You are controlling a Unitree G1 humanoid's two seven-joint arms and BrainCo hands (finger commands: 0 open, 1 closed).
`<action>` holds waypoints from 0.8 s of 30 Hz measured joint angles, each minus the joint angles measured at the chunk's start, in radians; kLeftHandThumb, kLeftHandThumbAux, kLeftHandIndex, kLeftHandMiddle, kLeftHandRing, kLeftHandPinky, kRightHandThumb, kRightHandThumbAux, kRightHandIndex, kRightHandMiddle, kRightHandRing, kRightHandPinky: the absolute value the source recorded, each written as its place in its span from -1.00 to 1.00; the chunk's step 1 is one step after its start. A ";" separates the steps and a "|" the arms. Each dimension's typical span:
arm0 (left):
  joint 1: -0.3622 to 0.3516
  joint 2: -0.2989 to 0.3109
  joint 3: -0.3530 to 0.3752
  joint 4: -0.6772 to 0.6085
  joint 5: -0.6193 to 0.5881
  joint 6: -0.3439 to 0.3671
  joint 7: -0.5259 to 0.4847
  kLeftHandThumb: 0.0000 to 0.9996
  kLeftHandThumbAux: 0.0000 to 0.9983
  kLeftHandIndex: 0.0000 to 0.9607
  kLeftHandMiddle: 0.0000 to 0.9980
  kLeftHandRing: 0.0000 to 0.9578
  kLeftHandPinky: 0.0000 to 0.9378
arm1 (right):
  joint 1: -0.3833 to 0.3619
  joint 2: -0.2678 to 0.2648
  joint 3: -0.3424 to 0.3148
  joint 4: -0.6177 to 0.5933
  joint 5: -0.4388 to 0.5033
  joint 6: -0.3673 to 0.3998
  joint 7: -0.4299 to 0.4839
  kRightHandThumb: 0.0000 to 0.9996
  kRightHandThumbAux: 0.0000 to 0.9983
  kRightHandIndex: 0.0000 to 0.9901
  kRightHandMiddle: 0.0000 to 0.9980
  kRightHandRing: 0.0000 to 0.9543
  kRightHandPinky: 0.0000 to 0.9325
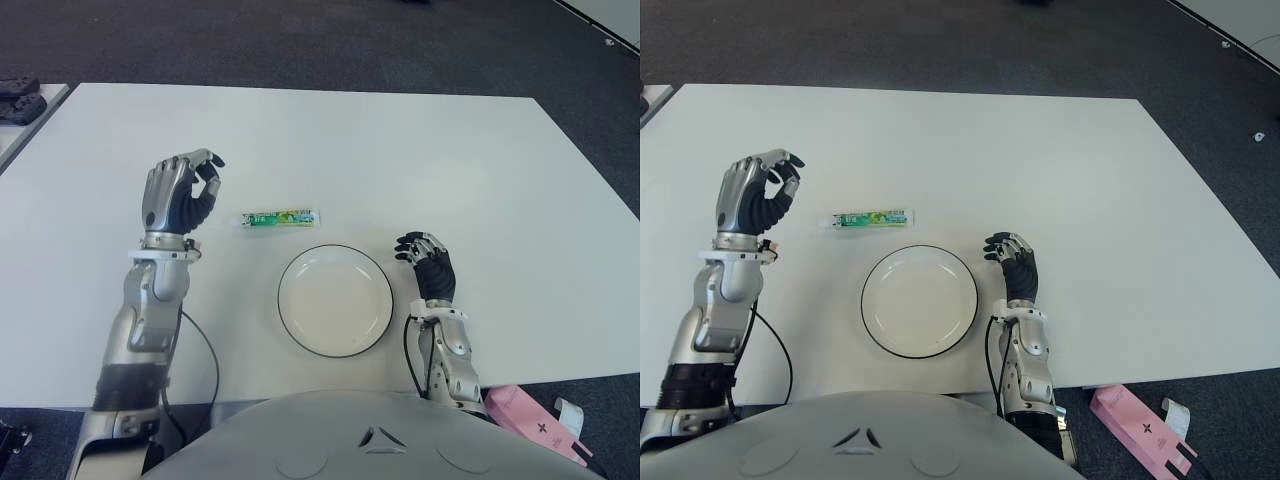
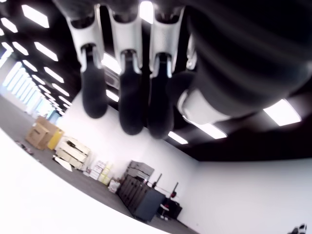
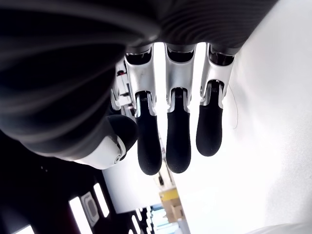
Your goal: Put the toothpaste on the table into the plate.
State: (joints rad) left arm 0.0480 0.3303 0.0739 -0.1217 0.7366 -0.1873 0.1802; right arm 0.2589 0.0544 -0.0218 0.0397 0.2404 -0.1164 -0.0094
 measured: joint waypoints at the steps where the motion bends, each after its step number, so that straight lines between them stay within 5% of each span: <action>1: -0.006 0.013 -0.008 -0.001 0.001 0.013 -0.020 0.21 0.30 -0.28 -0.41 -0.35 -0.30 | -0.003 0.000 0.000 0.003 0.000 -0.002 0.000 0.41 0.46 -0.13 0.01 0.04 0.06; 7: -0.063 0.087 -0.060 0.021 0.041 0.076 -0.119 0.05 -0.11 -0.65 -0.66 -0.55 -0.43 | -0.015 0.000 0.000 0.019 0.000 -0.011 -0.005 0.41 0.46 -0.13 0.00 0.04 0.06; 13: -0.180 0.141 -0.126 0.130 0.094 0.134 -0.154 0.22 -0.34 -0.92 -0.82 -0.62 -0.40 | -0.024 -0.001 0.000 0.031 0.002 -0.016 -0.009 0.41 0.46 -0.13 0.00 0.04 0.06; 24: -0.281 0.167 -0.241 0.252 0.133 0.180 -0.169 0.13 -0.56 -1.00 -0.99 -0.93 -0.81 | -0.026 -0.001 0.000 0.035 0.009 -0.030 -0.011 0.41 0.46 -0.13 -0.01 0.03 0.06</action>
State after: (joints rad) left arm -0.2326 0.4977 -0.1669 0.1301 0.8692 -0.0076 0.0114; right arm 0.2329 0.0538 -0.0215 0.0749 0.2496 -0.1468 -0.0207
